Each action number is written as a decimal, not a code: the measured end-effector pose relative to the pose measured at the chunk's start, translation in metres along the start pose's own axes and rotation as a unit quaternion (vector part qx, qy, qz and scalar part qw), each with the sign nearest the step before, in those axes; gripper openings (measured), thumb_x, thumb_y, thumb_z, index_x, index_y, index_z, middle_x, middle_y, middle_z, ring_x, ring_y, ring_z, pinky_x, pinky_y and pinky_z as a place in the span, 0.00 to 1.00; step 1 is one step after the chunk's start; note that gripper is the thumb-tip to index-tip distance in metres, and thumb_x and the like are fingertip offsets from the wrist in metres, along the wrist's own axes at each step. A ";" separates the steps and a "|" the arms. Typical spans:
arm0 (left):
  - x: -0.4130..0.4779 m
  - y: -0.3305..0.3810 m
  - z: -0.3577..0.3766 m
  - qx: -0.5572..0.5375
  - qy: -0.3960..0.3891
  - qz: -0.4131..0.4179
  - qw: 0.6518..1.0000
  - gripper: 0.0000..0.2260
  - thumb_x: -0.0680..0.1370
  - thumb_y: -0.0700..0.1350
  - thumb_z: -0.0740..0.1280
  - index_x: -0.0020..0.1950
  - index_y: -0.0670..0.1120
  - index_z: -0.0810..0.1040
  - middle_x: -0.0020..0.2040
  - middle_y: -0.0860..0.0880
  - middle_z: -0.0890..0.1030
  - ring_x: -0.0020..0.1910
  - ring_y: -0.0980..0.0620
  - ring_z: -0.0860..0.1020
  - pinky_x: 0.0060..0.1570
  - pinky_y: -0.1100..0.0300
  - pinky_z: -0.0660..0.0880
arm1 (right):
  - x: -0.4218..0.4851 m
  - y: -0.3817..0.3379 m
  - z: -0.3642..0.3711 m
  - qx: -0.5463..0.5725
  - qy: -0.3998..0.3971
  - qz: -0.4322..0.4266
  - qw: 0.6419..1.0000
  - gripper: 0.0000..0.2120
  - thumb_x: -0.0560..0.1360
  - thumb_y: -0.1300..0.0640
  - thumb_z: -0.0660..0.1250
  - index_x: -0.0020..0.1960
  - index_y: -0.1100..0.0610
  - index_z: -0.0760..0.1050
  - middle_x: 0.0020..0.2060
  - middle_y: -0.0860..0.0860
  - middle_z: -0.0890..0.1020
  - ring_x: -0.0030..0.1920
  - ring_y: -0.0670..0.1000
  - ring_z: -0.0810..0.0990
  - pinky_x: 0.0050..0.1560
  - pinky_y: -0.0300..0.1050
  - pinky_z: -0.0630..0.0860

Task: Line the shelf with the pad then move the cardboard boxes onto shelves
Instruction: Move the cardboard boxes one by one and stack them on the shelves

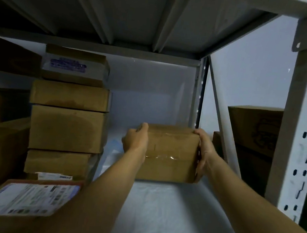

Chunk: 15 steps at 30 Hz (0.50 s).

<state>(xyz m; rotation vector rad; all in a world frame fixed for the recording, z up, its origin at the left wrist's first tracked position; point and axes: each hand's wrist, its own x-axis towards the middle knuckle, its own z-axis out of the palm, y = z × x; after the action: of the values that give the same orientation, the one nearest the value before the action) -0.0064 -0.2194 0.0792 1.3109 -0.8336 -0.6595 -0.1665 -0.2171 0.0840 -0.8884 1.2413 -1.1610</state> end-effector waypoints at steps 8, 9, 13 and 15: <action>0.008 -0.070 0.000 -0.063 -0.091 -0.055 0.992 0.37 0.59 0.75 0.61 0.58 0.52 0.76 0.56 0.46 0.81 0.55 0.44 0.78 0.60 0.46 0.74 | 0.062 0.042 -0.008 0.010 0.070 -0.122 0.990 0.31 0.72 0.29 0.52 0.60 0.50 0.76 0.54 0.55 0.80 0.54 0.56 0.78 0.62 0.57 0.72; 0.011 -0.075 0.000 -0.055 -0.112 -0.060 0.990 0.37 0.57 0.73 0.64 0.60 0.54 0.76 0.57 0.47 0.81 0.56 0.44 0.79 0.60 0.45 0.74 | 0.065 0.045 -0.011 0.008 0.086 -0.138 0.987 0.34 0.70 0.26 0.51 0.62 0.49 0.74 0.55 0.54 0.80 0.55 0.55 0.78 0.62 0.58 0.71; 0.003 -0.068 -0.004 0.052 -0.163 -0.016 0.985 0.33 0.60 0.52 0.67 0.67 0.58 0.69 0.59 0.47 0.77 0.55 0.45 0.78 0.57 0.46 0.77 | 0.056 0.046 -0.011 -0.059 0.040 -0.231 0.970 0.35 0.67 0.33 0.67 0.70 0.43 0.64 0.61 0.47 0.74 0.59 0.53 0.74 0.60 0.53 0.71; 0.000 -0.066 -0.007 0.100 -0.164 0.003 0.981 0.33 0.66 0.44 0.69 0.70 0.55 0.64 0.59 0.49 0.76 0.56 0.45 0.76 0.57 0.49 0.76 | 0.053 0.046 -0.010 -0.132 0.014 -0.286 0.949 0.36 0.72 0.51 0.71 0.74 0.42 0.56 0.59 0.45 0.69 0.59 0.52 0.72 0.55 0.48 0.75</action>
<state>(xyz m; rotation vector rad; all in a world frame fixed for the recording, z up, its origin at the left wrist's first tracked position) 0.0020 -0.2263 0.0141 1.3990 -1.1960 -0.8160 -0.1717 -0.2575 0.0259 -1.5064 1.2143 -1.4781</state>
